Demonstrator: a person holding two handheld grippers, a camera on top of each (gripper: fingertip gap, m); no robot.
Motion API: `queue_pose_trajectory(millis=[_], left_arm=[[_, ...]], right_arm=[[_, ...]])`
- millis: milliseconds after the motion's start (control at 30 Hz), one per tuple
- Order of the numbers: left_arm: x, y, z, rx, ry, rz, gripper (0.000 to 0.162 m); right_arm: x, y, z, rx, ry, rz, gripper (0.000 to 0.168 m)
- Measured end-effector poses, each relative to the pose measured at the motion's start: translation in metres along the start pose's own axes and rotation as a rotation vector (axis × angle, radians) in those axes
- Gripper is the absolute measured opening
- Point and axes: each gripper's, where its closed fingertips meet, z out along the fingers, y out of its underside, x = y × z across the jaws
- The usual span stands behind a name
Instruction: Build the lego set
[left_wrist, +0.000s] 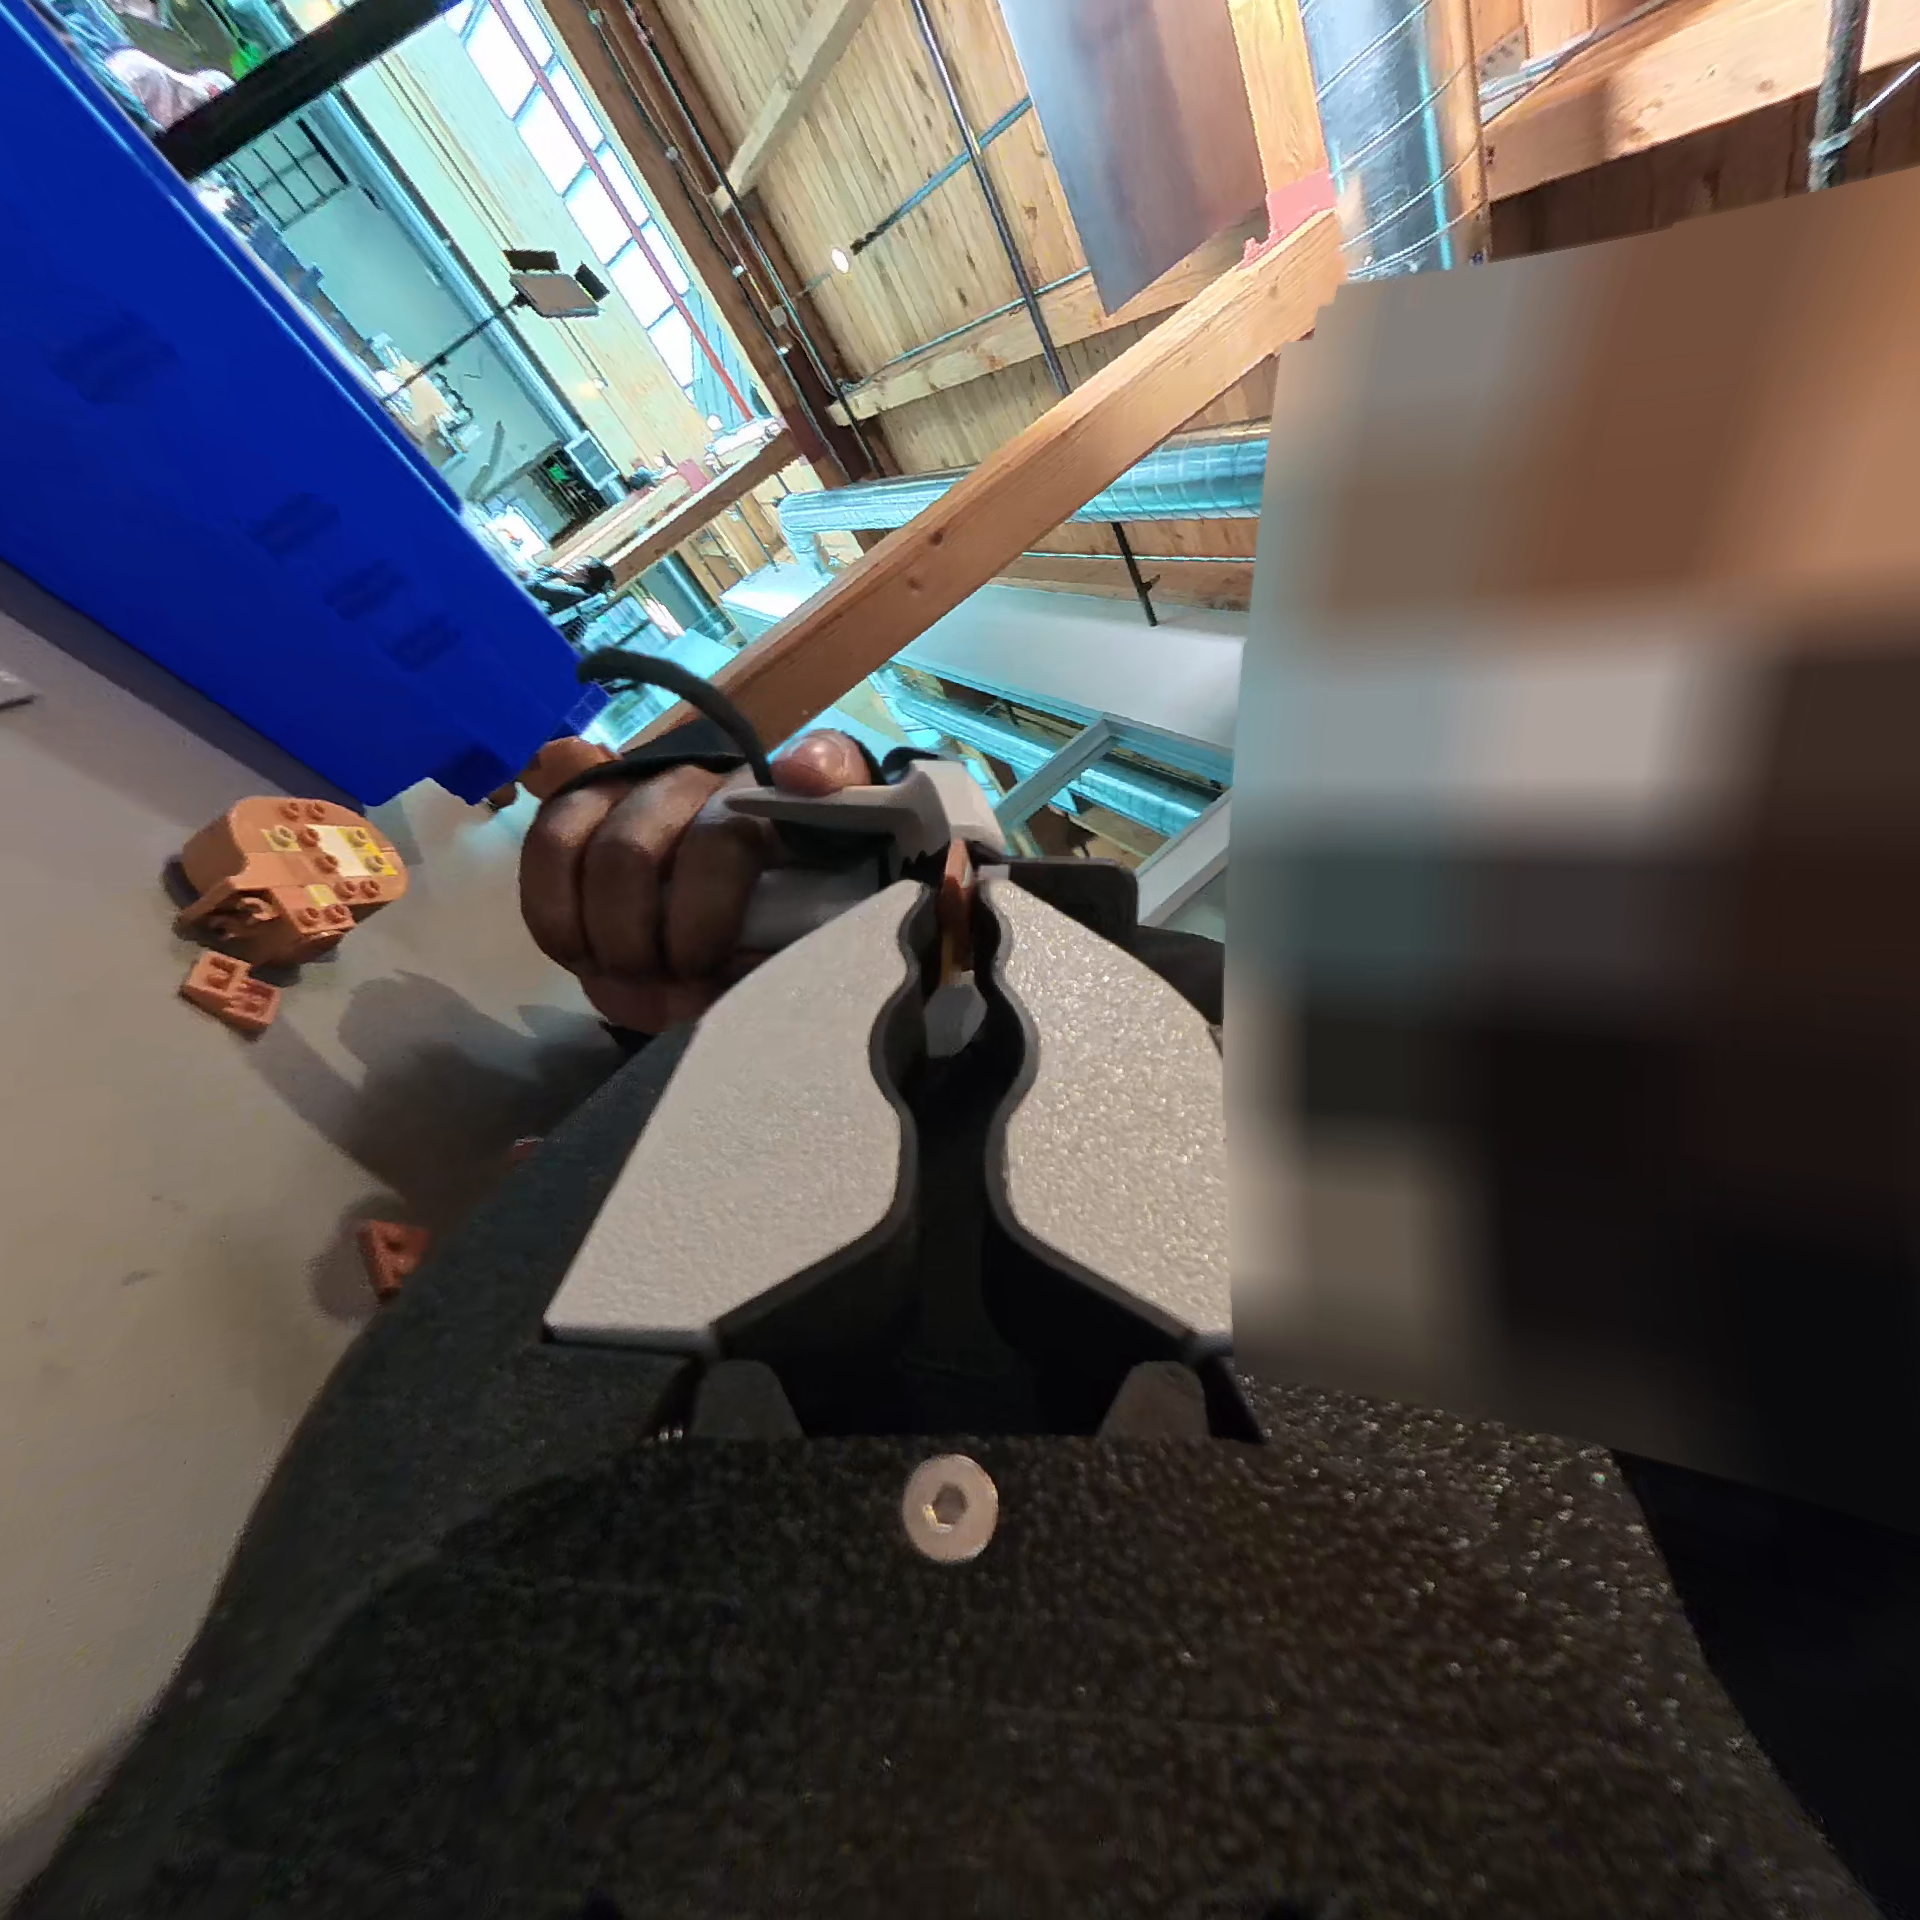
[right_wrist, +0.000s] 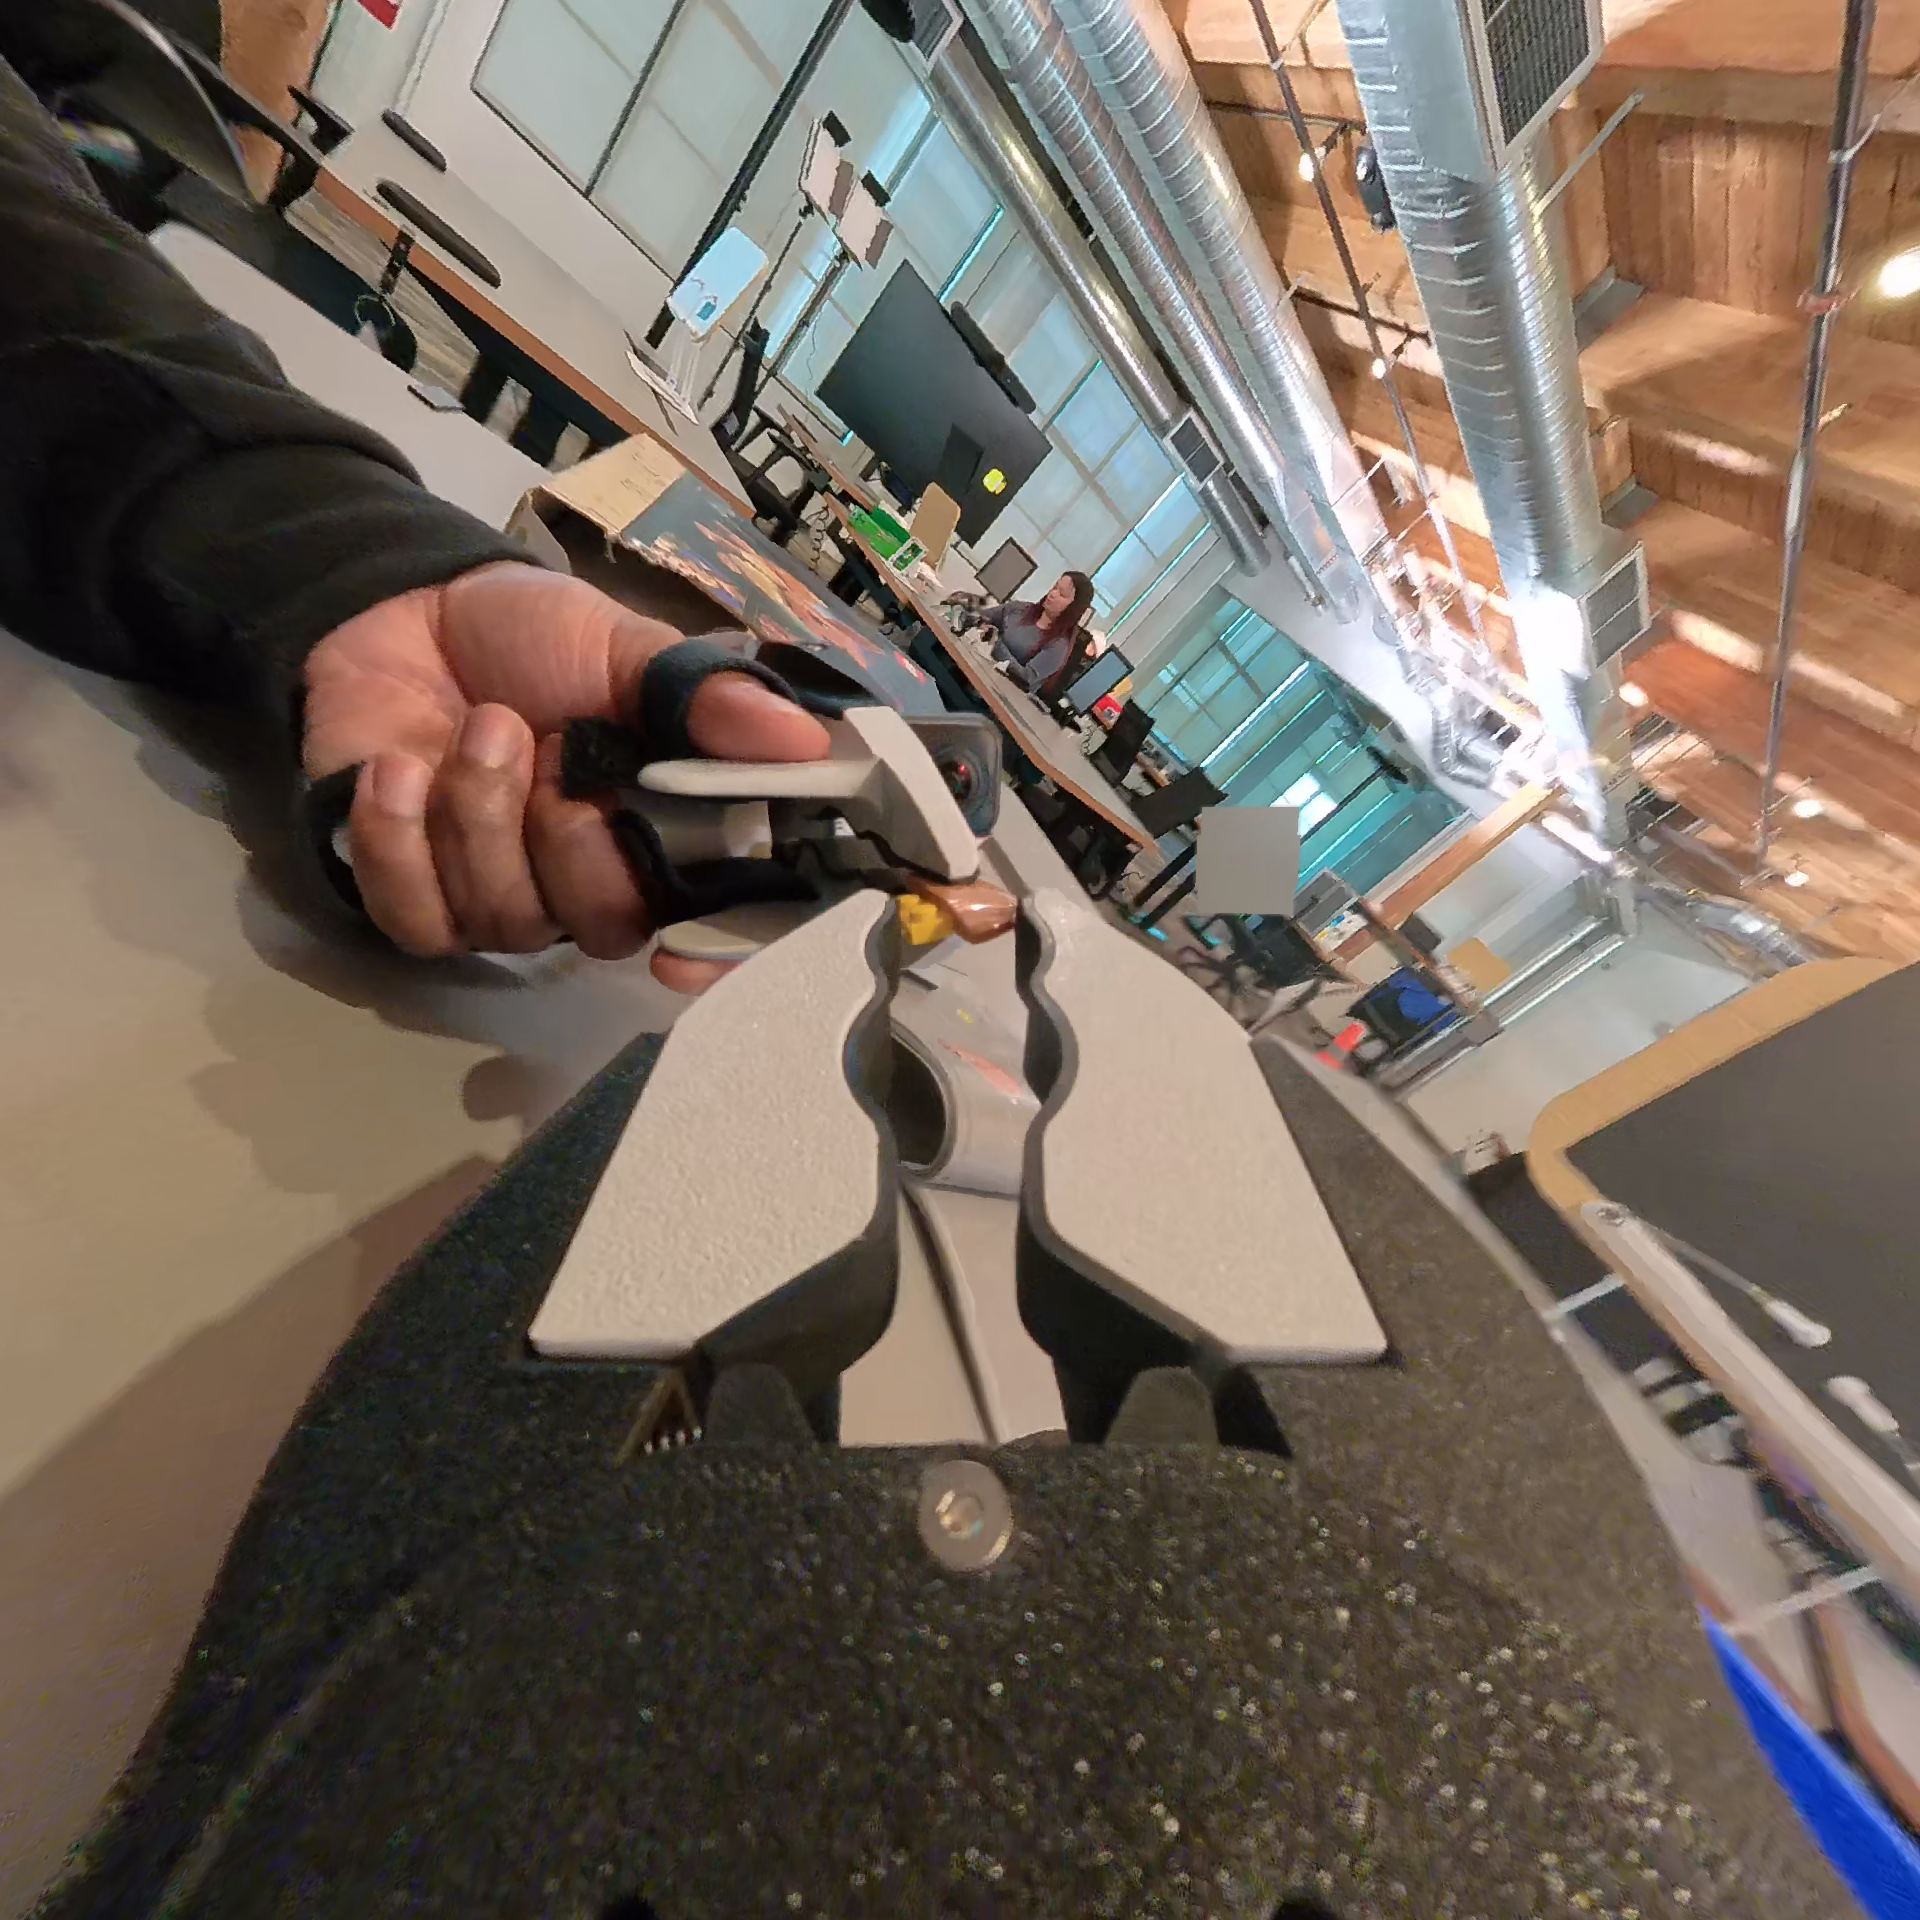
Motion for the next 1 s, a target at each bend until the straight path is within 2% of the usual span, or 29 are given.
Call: queue_pose_trajectory(millis=[67, 200, 233, 333, 367, 433, 867, 933, 1000], left_arm=[[-0.003, -0.002, -0.002, -0.006, -0.041, 0.052, 0.006], [-0.009, -0.006, -0.008, -0.056, -0.163, 0.226, 0.005], [-0.010, -0.005, -0.008, -0.080, -0.188, 0.272, 0.005], [-0.011, -0.002, -0.007, -0.134, -0.234, 0.356, 0.005], [-0.012, -0.002, -0.007, -0.137, -0.243, 0.373, 0.005], [-0.013, -0.003, -0.008, -0.144, -0.260, 0.402, 0.006], [-0.016, -0.007, -0.009, -0.136, -0.299, 0.457, 0.006], [-0.017, -0.007, -0.009, -0.141, -0.304, 0.443, 0.014], [-0.018, -0.005, -0.009, -0.157, -0.297, 0.429, 0.016]], right_arm=[[-0.001, 0.001, 0.001, -0.003, -0.048, 0.116, 0.025], [0.002, 0.011, 0.008, -0.082, -0.154, 0.487, 0.040], [0.001, 0.013, 0.010, -0.097, -0.190, 0.577, 0.040], [-0.005, 0.017, 0.011, -0.121, -0.275, 0.752, 0.022], [-0.005, 0.018, 0.010, -0.119, -0.282, 0.780, 0.014], [-0.005, 0.018, 0.009, -0.107, -0.299, 0.823, 0.009], [-0.002, 0.021, 0.011, -0.062, -0.311, 1.014, 0.006], [0.000, 0.019, 0.011, -0.037, -0.308, 1.040, 0.006], [0.004, 0.019, 0.010, -0.022, -0.309, 1.071, 0.006]])
